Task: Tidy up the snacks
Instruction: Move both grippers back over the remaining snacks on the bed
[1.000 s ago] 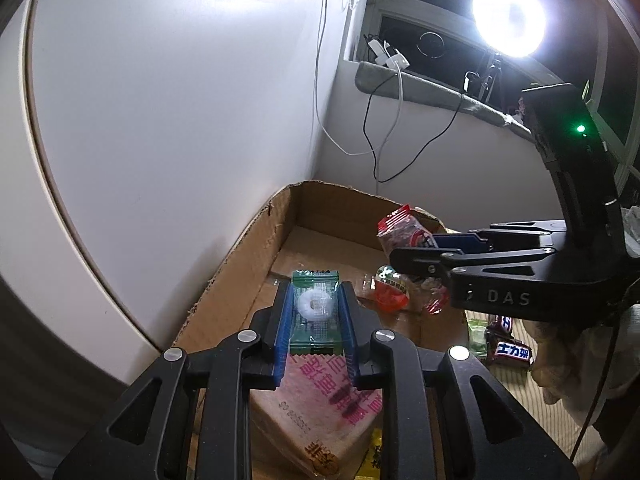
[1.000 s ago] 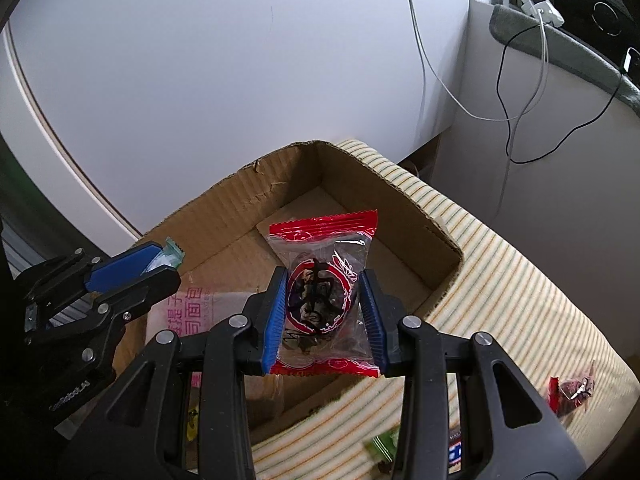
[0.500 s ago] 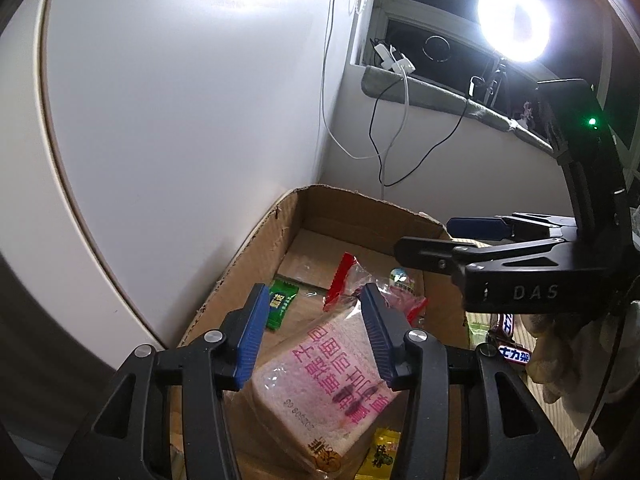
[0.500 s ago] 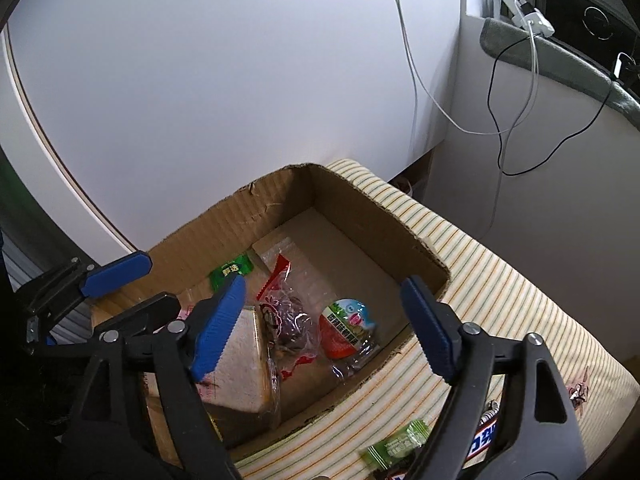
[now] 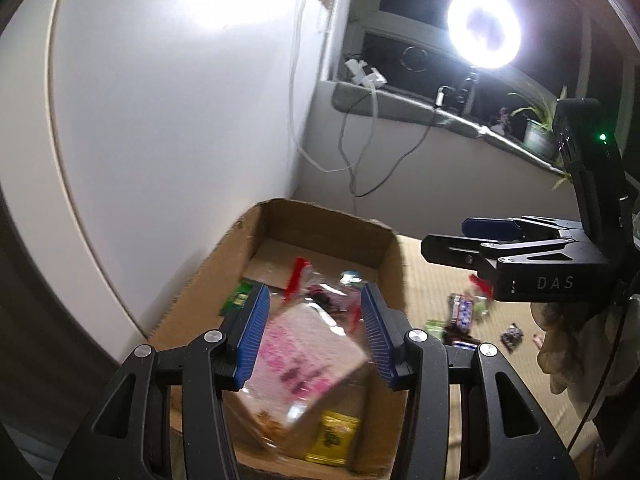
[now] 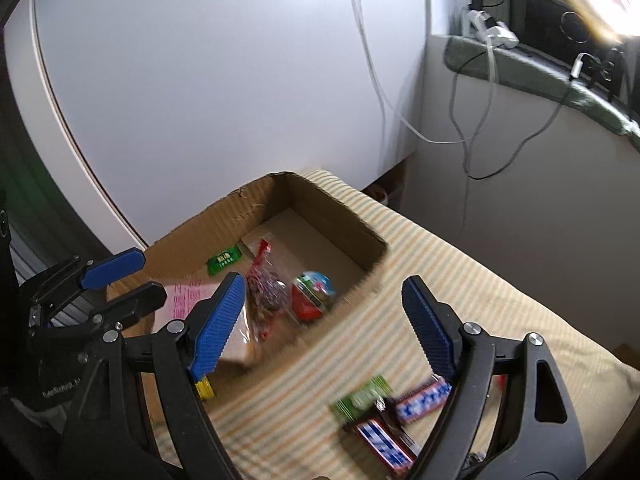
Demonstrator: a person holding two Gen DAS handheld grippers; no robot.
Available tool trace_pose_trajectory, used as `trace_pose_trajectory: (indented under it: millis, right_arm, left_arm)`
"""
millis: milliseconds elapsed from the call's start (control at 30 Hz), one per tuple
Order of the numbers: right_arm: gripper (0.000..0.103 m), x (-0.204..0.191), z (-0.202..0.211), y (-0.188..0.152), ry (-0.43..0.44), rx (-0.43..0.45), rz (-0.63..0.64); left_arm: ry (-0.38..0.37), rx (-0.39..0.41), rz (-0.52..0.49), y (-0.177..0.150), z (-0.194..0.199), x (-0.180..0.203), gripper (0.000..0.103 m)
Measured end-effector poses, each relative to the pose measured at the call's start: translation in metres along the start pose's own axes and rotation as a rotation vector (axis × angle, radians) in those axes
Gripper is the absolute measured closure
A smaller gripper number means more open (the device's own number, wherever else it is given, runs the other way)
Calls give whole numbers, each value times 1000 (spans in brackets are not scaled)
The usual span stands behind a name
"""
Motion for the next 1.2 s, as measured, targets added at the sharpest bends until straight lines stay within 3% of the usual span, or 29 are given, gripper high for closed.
trace_pose_trajectory:
  millis: [267,533,833,1100,1200]
  right_arm:
    - [20,34,49,-23,-60,21,-18]
    - [20,96,96,-70,-157,2,-90]
    - [20,153,115,-129,-234,-72,-183]
    - [20,179,117,-176,-293,-148,-203]
    - [32,188,113,-188,-301,-172,-222]
  left_arm:
    - [-86,0,-39,-5,10,50,57]
    - [-166,-38,-73,-22,5,98,57]
    - [-243,-123,-111,-56,-5,143,54]
    - [-281,-224,-73,-85,-27,160,54]
    - [-275,-246,-51,-88,-37,162,48]
Point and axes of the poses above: each gripper's, at about its wrist camera, not at the fingertips, and z roughly against the way its jaws point, x to its right, y to its top, the point moved 10 cm from there along -z, roughly the way its jaws point, and after that the axes turned 8 degrees about x, right-handed, at the moved point
